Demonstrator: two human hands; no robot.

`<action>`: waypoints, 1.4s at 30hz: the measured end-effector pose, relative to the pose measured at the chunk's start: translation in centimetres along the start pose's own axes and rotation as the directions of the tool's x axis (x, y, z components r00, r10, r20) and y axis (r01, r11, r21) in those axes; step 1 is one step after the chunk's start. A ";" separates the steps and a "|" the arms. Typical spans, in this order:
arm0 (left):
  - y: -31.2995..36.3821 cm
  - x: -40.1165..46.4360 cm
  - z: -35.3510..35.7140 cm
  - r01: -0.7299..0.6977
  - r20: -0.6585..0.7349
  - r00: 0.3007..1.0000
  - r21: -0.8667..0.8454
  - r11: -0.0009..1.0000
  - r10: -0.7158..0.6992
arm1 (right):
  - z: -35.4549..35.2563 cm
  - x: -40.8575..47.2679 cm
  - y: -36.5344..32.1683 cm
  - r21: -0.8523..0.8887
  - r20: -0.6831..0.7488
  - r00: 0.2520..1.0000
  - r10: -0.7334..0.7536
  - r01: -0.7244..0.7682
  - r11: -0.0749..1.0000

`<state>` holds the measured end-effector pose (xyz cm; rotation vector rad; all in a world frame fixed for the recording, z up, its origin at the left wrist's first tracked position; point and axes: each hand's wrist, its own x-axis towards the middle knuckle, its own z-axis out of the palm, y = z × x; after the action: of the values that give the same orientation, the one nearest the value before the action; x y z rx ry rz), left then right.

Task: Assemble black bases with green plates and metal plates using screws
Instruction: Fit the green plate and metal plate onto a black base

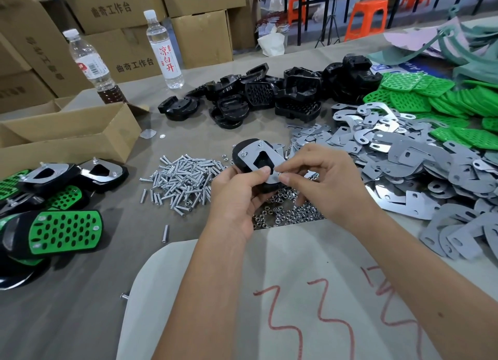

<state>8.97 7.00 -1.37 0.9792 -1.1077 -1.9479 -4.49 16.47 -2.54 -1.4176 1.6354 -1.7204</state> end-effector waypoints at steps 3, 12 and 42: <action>-0.1 -0.1 0.1 -0.020 -0.012 1.000 0.019 1.000 0.020 | 0.1 0.0 0.0 -0.049 -0.037 0.999 -0.006 0.005 0.999; -0.4 -0.5 0.8 -0.051 -0.039 0.998 -0.026 0.998 0.050 | 0.6 0.0 -0.2 -0.318 -0.113 0.982 -0.154 0.112 0.942; -0.8 -0.3 1.2 -0.078 -0.145 0.988 -0.128 0.989 0.059 | 0.3 -0.2 0.5 -0.116 -0.045 0.997 -0.055 0.049 0.992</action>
<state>7.95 8.00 -1.60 0.9771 -0.9082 -1.8414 -4.32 16.33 -3.18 -1.4942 1.7641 -1.7263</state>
